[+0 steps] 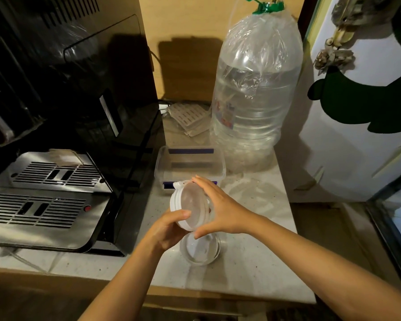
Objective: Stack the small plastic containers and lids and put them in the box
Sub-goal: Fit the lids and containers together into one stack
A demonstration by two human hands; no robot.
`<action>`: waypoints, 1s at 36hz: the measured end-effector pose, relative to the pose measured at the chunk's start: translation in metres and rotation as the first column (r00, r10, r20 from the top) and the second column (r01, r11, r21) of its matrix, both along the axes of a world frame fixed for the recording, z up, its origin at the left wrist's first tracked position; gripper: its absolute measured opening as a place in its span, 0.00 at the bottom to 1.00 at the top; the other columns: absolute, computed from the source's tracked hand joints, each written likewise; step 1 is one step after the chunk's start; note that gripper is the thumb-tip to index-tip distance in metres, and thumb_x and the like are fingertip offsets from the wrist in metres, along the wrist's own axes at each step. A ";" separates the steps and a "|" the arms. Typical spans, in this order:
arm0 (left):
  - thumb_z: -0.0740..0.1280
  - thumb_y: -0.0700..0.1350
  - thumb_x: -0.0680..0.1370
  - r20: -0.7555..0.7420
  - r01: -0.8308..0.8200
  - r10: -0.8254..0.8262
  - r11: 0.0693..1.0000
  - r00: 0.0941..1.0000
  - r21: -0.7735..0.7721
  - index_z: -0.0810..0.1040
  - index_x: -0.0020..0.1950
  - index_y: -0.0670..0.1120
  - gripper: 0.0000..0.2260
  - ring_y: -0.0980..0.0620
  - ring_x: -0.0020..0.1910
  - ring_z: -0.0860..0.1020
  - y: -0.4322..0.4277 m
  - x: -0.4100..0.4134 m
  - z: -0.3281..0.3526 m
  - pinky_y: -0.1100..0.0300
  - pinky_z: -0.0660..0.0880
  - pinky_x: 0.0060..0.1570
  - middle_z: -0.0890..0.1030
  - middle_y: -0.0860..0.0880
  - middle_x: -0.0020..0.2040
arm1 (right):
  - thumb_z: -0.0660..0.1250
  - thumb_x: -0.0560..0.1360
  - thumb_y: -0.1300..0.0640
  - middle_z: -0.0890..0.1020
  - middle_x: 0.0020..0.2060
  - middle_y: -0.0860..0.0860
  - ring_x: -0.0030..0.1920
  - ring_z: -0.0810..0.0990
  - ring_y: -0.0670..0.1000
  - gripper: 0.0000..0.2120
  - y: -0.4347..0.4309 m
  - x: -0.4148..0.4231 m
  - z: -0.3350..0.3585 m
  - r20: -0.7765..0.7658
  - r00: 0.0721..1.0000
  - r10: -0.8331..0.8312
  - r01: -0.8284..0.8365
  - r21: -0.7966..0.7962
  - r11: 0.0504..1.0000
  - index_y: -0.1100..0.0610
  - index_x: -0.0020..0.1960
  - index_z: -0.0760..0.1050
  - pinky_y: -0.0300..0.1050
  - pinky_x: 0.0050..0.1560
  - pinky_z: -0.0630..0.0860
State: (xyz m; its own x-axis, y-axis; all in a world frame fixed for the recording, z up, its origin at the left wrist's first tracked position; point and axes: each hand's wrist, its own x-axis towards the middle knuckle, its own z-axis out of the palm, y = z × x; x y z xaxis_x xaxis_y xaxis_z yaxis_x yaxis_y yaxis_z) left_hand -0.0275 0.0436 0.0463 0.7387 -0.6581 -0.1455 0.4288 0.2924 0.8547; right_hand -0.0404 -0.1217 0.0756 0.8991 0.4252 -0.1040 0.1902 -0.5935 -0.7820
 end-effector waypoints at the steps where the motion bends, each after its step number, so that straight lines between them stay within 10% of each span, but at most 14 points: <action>1: 0.80 0.54 0.51 -0.017 -0.017 0.017 1.000 1.000 0.020 0.77 0.53 0.49 0.33 0.48 0.45 0.80 0.003 -0.001 -0.002 0.56 0.81 0.42 0.81 0.45 0.45 | 0.78 0.61 0.47 0.47 0.75 0.43 0.74 0.48 0.45 0.54 -0.001 0.000 -0.003 -0.012 1.000 -0.011 0.011 -0.003 1.000 0.43 0.73 0.42 0.43 0.69 0.54; 7: 0.81 0.54 0.47 -0.103 -0.089 0.096 0.994 0.990 0.063 0.73 0.56 0.48 0.40 0.47 0.48 0.79 0.021 -0.010 -0.012 0.55 0.82 0.43 0.78 0.44 0.49 | 0.76 0.62 0.45 0.48 0.76 0.48 0.74 0.48 0.49 0.53 -0.009 -0.006 -0.031 -0.081 0.996 -0.032 0.020 -0.145 0.989 0.47 0.74 0.43 0.46 0.71 0.52; 14: 0.82 0.52 0.47 -0.171 -0.155 0.167 0.984 0.971 0.085 0.72 0.56 0.48 0.41 0.45 0.50 0.80 0.035 -0.018 -0.027 0.51 0.82 0.45 0.80 0.43 0.49 | 0.73 0.59 0.37 0.64 0.68 0.51 0.66 0.65 0.54 0.46 0.008 -0.032 -0.061 -0.077 0.987 -0.139 0.097 -0.398 0.912 0.51 0.69 0.56 0.51 0.57 0.73; 36: 0.82 0.52 0.45 -0.184 -0.180 0.195 0.979 0.964 0.096 0.72 0.54 0.50 0.40 0.47 0.47 0.80 0.044 -0.026 -0.030 0.54 0.82 0.41 0.79 0.45 0.47 | 0.71 0.64 0.42 0.67 0.67 0.57 0.66 0.63 0.58 0.42 0.042 -0.037 -0.075 0.103 0.993 -0.058 0.110 -0.624 0.773 0.58 0.70 0.56 0.53 0.65 0.64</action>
State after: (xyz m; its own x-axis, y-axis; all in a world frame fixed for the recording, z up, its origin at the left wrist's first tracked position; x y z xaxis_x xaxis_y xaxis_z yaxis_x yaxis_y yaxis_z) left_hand -0.0536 0.0877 0.0163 0.8010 -0.4919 -0.3411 0.5304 0.3190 0.7854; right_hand -0.0772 -0.0800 0.0002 0.9440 0.2111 -0.2537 0.1575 -0.9637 -0.2156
